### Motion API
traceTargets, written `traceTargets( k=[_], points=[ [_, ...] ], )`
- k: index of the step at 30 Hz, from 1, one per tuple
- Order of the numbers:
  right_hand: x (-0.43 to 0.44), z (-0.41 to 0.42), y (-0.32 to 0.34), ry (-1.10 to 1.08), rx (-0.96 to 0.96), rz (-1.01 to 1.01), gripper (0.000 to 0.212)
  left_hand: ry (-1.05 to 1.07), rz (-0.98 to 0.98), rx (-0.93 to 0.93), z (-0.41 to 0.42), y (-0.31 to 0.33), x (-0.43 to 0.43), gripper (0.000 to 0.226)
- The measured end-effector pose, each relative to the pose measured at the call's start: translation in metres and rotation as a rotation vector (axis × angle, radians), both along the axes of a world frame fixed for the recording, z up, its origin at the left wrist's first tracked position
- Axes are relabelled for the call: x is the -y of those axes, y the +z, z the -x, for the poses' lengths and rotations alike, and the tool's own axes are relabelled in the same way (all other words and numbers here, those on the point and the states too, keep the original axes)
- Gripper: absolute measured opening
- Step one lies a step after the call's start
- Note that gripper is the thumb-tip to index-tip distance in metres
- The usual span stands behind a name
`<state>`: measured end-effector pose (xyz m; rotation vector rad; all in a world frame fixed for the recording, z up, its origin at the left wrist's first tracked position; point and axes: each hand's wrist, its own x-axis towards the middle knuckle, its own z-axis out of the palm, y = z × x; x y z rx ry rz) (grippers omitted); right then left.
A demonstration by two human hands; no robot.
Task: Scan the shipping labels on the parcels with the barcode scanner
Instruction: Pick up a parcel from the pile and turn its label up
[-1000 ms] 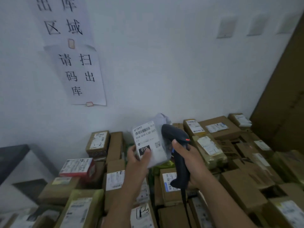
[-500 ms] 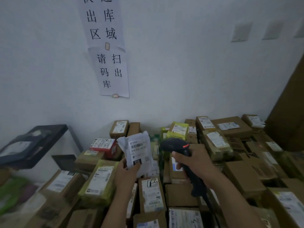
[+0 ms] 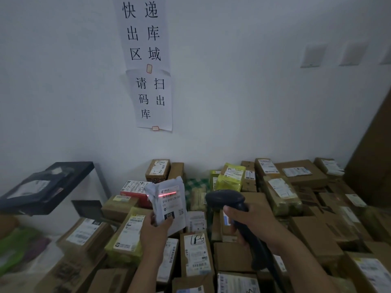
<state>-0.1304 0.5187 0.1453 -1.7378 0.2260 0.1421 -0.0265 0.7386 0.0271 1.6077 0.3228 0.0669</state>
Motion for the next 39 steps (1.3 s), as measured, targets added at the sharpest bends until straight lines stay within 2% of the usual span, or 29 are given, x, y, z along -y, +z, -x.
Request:
traceTargets(
  k=[10, 14, 17, 23, 28, 35, 37, 39],
  points=[
    [0.005, -0.017, 0.001, 0.013, 0.001, -0.028, 0.038, -0.047, 0.015, -0.023, -0.018, 0.001, 0.005, 0.046],
    [0.012, -0.036, -0.005, -0.097, 0.008, -0.018, 0.049, -0.126, -0.017, -0.048, -0.041, -0.006, 0.01, 0.042],
    [0.019, -0.061, -0.008, -0.184, 0.025, -0.033, 0.045, -0.198, -0.031, -0.078, -0.066, -0.01, 0.02, 0.033],
    [0.034, -0.135, -0.019, -0.344, 0.069, -0.026, 0.038, -0.285, -0.067, -0.081, -0.145, -0.023, 0.045, 0.035],
    [0.044, -0.202, -0.041, -0.424, 0.053, -0.015, 0.028, -0.315, -0.23, 0.014, -0.212, -0.037, 0.08, 0.025],
    [0.067, -0.259, -0.088, -0.452, -0.004, 0.079, 0.032, -0.482, -0.787, 0.28, -0.272, -0.098, 0.116, 0.019],
    [0.07, -0.266, -0.099, -0.463, -0.01, 0.077, 0.032, -0.65, -0.787, 0.168, -0.27, -0.104, 0.121, 0.032],
    [0.072, -0.269, -0.108, -0.468, -0.014, 0.078, 0.037, -0.745, -0.679, 0.011, -0.273, -0.113, 0.127, 0.046]
  ],
)
